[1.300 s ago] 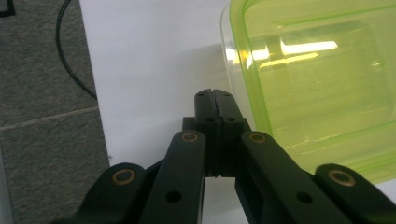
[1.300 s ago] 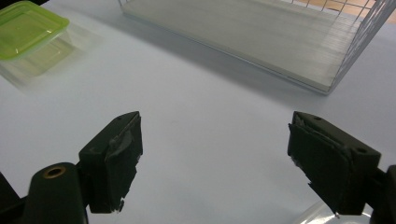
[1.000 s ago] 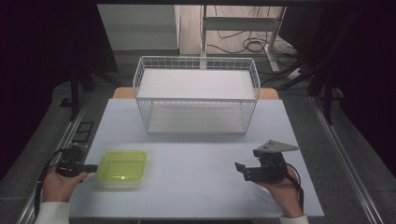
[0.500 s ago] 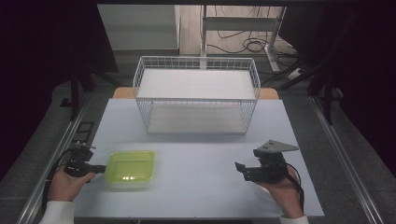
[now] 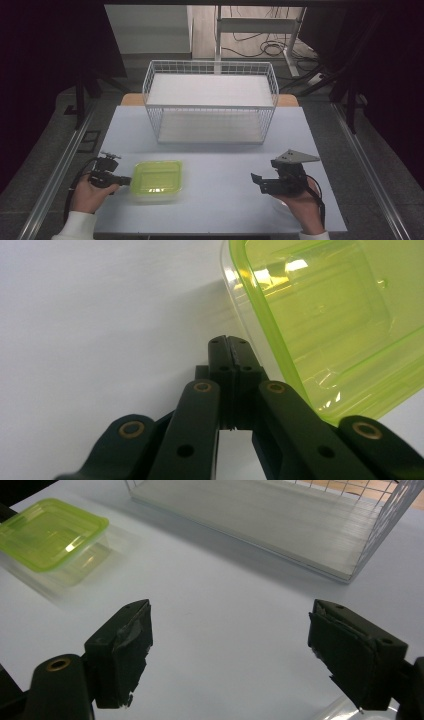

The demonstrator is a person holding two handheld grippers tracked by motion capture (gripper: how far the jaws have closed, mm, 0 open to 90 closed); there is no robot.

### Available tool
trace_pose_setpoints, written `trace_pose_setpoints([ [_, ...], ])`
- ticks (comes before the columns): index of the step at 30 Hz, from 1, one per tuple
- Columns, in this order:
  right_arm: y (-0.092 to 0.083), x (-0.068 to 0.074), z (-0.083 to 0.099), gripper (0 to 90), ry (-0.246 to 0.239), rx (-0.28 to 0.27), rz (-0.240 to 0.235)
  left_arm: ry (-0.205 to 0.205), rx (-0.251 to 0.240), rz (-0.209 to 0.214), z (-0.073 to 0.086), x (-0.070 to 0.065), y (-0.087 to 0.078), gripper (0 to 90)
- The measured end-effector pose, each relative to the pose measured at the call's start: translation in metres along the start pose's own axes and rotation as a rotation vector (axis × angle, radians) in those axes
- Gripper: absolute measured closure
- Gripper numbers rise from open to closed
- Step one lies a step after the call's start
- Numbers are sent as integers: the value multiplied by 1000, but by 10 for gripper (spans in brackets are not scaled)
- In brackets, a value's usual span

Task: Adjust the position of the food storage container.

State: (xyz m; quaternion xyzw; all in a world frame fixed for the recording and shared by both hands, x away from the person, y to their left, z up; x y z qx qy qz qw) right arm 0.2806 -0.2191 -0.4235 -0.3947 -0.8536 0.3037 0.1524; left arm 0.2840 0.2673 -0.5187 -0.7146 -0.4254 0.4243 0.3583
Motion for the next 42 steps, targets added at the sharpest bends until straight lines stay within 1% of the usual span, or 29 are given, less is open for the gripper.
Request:
trace_pose_setpoints([
  [1, 0, 0, 0, 176, -2, -2, 1, 7, 4, 15, -4, -7, 4, 900],
  [3, -1, 1, -1, 176, -3, -4, 0, 13, 7, 21, -5, -10, 5, 900],
  [4, -1, 1, -1, 175, -5, -4, -1, 22, 6, 55, -9, -17, 8, 900],
  [5, -1, 1, -1, 175, -5, -4, -1, 22, 6, 55, -9, -17, 8, 900],
  [6, -1, 1, -1, 176, -6, -5, -1, 32, 9, 72, -12, -24, 10, 900],
  [9, -1, 0, 0, 176, -4, -4, 2, 43, 19, 74, -14, -31, 15, 900],
  [10, -1, 0, 0, 176, -3, -4, 1, 43, 19, 74, -14, -31, 15, 900],
  [12, -1, -1, 0, 176, -5, -4, 6, 65, 43, 74, -15, -36, 20, 900],
  [16, -2, -1, 0, 176, -4, -6, 6, 76, 41, 77, -16, -41, 24, 900],
  [19, -1, -1, 0, 176, -4, -7, 8, 98, 40, 78, -20, -47, 28, 900],
  [21, 0, 1, 0, 176, -5, -4, 7, 104, 38, 79, -22, -53, 31, 900],
  [22, 1, 1, 0, 175, -7, -2, 7, 117, 40, 86, -24, -58, 34, 900],
  [23, 1, 1, 0, 175, -7, -2, 7, 117, 40, 86, -24, -58, 34, 900],
  [24, 1, 2, 0, 176, -5, -1, 6, 115, 32, 92, -25, -62, 36, 900],
  [26, 2, 3, 0, 175, -11, 2, 4, 143, 43, 97, -27, -69, 39, 900],
  [27, 3, 4, 0, 175, -10, 3, 4, 142, 39, 99, -28, -74, 42, 900],
  [28, 3, 5, 0, 175, -11, 4, 3, 161, 48, 100, -29, -77, 44, 900],
  [29, 4, 5, 0, 175, -12, 4, 3, 169, 52, 102, -30, -81, 46, 900],
  [32, 5, 5, 1, 175, -12, 8, 2, 183, 60, 106, -32, -88, 52, 900],
  [33, 5, 5, 1, 175, -13, 9, 2, 178, 53, 108, -34, -92, 55, 900],
  [34, 5, 5, 1, 175, -13, 9, 2, 178, 53, 108, -34, -92, 55, 900],
  [36, 6, 5, 1, 175, -12, 10, 2, 182, 42, 109, -36, -97, 58, 900],
  [39, 7, 7, 1, 175, -12, 12, -2, 191, 36, 105, -38, -100, 60, 900],
  [42, 8, 8, 1, 175, -16, 12, -3, 198, 30, 105, -43, -105, 63, 900],
])
Point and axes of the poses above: each handheld gripper's, and its own axes: y roughly forward along the jaws, z roughly out of its underside, x roughly to its left, the point moved 2 cm from there along y, roughly forward along the jaws, and after that the axes turned 2 degrees about -y, right-handed, at the moved point
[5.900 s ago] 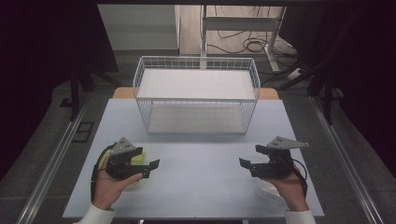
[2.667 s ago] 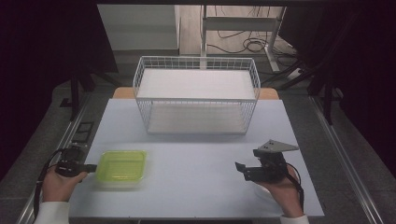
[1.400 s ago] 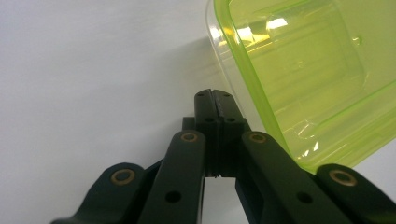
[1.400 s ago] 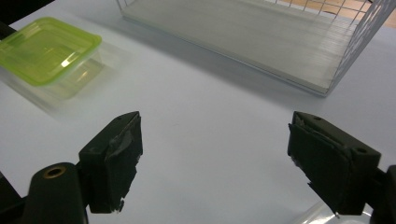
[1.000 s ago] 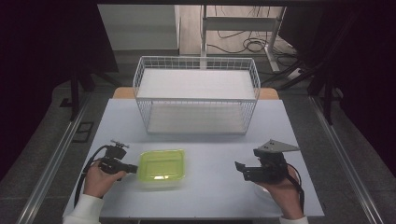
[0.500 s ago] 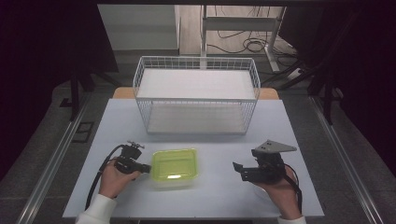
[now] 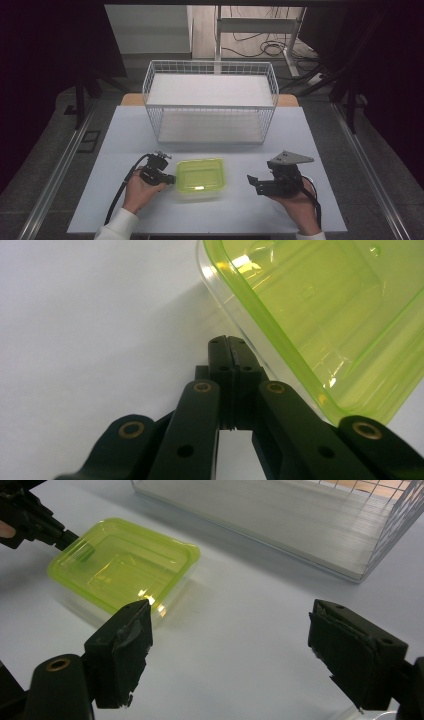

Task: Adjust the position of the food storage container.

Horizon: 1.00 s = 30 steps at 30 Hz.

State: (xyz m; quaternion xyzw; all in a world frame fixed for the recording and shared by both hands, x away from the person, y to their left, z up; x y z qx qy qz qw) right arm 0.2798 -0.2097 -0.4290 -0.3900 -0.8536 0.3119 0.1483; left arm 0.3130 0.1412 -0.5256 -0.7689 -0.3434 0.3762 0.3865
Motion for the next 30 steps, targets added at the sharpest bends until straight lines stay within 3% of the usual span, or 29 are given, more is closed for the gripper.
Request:
trace_pose_setpoints([
  [10, 0, 0, 1, 175, -2, 4, 1, 12, -6, 10, -10, -6, 8, 899],
  [18, 1, 4, -1, 175, -8, 1, -9, 24, -21, -8, -11, -8, 13, 898],
  [24, -1, 5, -3, 175, -5, -12, -22, 11, -90, -32, -7, -4, -8, 891],
  [27, 1, 7, -4, 172, 16, -26, -67, 3, -141, -18, -3, -3, -23, 838],
  [28, 4, 9, -5, 172, 31, -34, -94, -9, -180, -1, 0, -4, -34, 746],
  [30, 7, 12, -5, 172, 38, -33, -97, -9, -187, 13, 1, -5, -39, 593],
])
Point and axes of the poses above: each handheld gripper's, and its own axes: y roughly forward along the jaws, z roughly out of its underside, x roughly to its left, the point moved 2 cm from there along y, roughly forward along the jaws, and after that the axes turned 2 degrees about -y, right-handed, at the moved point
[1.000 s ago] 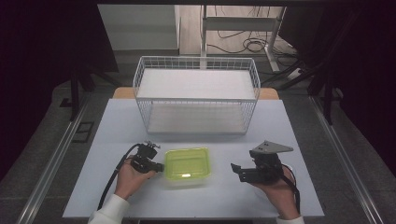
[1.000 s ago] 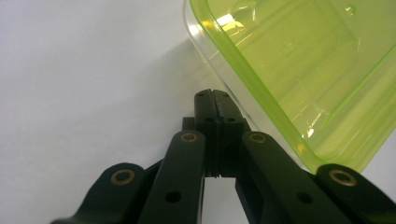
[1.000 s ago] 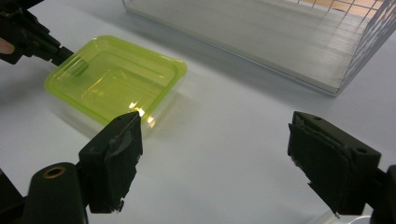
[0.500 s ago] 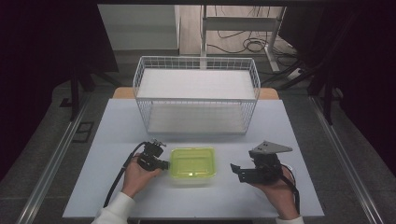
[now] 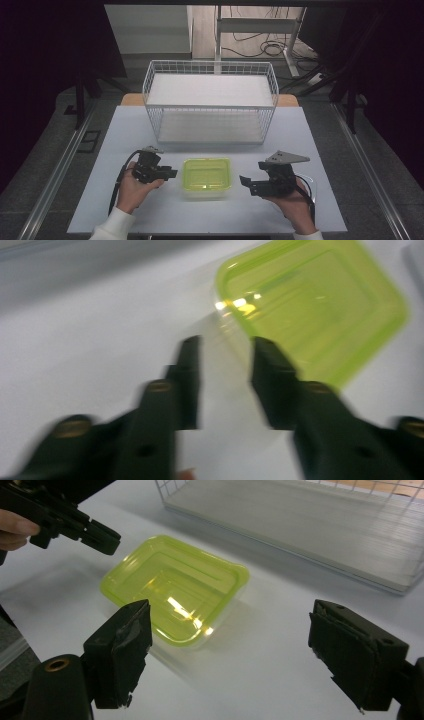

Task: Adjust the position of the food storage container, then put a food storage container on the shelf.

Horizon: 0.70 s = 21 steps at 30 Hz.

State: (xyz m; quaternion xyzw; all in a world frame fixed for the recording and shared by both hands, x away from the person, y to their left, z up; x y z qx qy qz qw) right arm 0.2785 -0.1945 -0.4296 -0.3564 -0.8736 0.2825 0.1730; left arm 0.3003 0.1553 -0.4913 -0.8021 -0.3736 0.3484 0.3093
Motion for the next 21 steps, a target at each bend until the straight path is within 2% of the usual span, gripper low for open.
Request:
trace_pose_setpoints([
  [1, 0, 0, 0, 172, 0, 0, 0, -3, -10, 11, 0, -1, -5, 593],
  [2, 2, 1, 0, 172, 3, 0, 3, -6, -26, 13, 0, -2, -9, 519],
  [3, 7, 2, 0, 173, 17, 7, 0, -10, -36, 12, 0, -2, -13, 409],
  [4, 7, 2, 0, 173, 17, 7, 0, -14, -40, 20, 0, -2, -16, 409],
  [5, 13, 4, 0, 174, 36, 16, -9, -26, -53, 44, 0, -4, -19, 344],
  [7, 16, 4, 0, 174, 40, 19, -12, -28, -55, 44, 1, -4, -20, 308],
  [10, 24, 7, 0, 175, 60, 17, -40, -40, -54, 47, 3, -2, -21, 289],
  [12, 28, 8, -1, 180, 115, -2, -110, -54, -50, 50, 4, 1, -20, 273],
  [21, 46, 10, 0, 187, 161, 35, -82, -89, -53, 70, 5, 6, -15, 254],
])
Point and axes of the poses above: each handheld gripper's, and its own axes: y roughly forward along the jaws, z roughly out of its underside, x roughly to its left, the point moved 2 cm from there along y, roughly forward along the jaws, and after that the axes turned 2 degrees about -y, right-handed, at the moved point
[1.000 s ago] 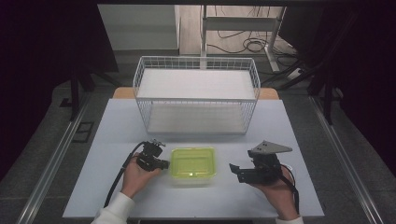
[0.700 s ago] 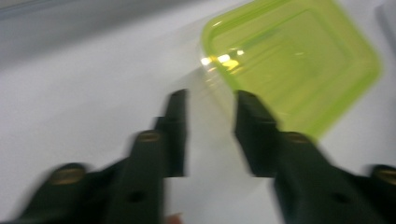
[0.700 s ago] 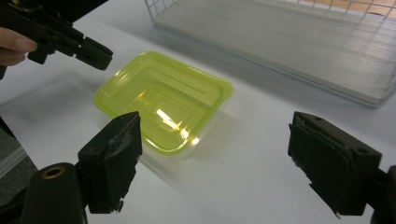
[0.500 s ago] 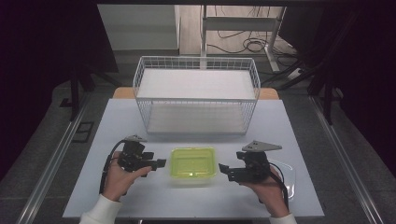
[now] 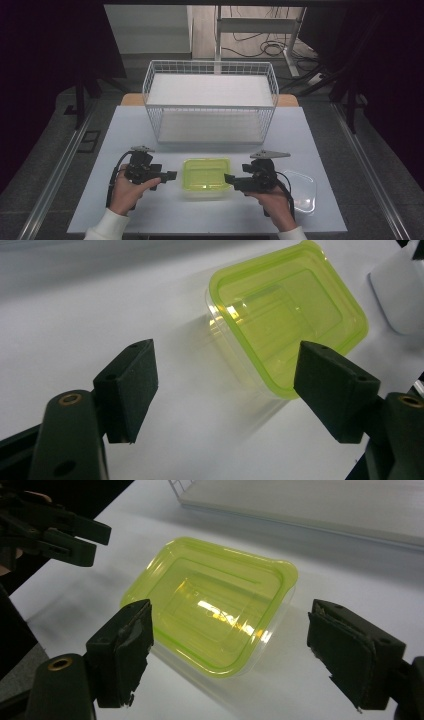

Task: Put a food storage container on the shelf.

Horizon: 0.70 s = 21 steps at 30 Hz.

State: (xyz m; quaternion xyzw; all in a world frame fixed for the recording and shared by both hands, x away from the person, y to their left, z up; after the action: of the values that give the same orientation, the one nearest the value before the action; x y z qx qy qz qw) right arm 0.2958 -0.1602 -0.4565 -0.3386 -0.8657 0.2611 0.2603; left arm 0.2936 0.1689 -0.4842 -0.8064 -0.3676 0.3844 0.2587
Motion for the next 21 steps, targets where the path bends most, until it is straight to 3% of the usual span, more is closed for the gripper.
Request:
trace_pose_setpoints([
  [3, 8, 1, 0, 200, 30, 25, 14, -31, -43, 18, -1, 2, 0, 277],
  [6, 14, 2, 0, 205, 29, 40, 16, -42, -47, 39, -1, 3, 1, 295],
  [18, 40, -2, -4, 244, 63, 98, 49, -81, 2, 68, -1, 10, 20, 330],
  [21, 46, -6, -4, 259, 79, 111, 55, -97, 14, 92, -1, 12, 28, 339],
])
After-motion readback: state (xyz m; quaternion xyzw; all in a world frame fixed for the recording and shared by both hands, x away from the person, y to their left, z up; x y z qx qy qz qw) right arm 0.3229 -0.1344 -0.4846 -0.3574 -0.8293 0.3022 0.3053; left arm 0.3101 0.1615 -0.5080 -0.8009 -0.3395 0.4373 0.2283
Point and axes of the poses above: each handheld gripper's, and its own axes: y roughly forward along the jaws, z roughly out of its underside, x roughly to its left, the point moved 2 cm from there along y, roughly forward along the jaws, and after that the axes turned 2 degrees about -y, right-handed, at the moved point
